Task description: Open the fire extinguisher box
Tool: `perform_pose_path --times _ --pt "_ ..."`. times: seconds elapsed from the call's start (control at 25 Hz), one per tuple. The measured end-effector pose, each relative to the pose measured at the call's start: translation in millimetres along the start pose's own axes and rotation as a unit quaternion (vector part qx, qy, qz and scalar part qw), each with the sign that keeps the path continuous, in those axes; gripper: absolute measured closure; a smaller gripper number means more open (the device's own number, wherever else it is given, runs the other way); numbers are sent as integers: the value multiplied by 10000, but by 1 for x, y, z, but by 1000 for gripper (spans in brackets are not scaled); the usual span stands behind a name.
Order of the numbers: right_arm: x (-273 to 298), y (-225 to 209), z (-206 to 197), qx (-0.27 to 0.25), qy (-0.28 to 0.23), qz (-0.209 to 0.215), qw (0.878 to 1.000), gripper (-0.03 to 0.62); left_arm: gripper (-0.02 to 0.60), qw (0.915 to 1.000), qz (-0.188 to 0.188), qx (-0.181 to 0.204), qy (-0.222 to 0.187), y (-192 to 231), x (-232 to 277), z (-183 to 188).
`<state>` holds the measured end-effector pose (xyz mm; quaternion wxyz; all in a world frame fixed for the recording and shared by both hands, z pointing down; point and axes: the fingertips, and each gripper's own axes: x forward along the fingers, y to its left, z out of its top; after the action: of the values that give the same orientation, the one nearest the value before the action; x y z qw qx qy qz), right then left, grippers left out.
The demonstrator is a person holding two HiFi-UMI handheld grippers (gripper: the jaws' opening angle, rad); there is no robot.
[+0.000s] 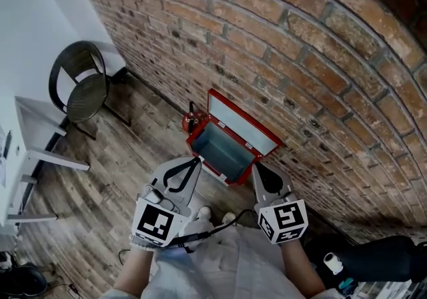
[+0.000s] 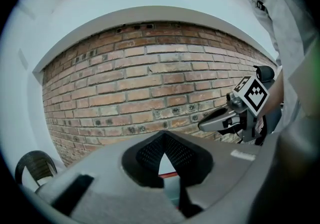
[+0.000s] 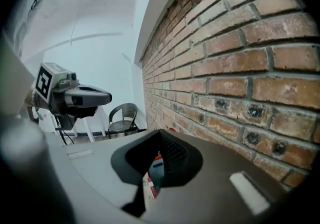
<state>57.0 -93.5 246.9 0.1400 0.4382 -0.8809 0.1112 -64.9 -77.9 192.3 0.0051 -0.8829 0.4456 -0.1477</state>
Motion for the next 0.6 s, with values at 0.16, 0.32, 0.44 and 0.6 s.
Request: perform_pose_path --times 0.16,0.32,0.44,0.6 --pt "-12 -4 18 -117 -183 -61 9997 588 583 9999 14 89 -104 -3 -3 15" --pt "-19 -2 35 -187 -355 36 9992 588 583 9994 94 248 -202 -1 -10 29" --pt "-24 -5 43 -237 -416 27 9988 588 583 9990 97 365 -218 -1 -11 33" --pt "-26 -5 52 -248 -509 18 9984 588 583 9989 149 364 -257 0 -14 37"
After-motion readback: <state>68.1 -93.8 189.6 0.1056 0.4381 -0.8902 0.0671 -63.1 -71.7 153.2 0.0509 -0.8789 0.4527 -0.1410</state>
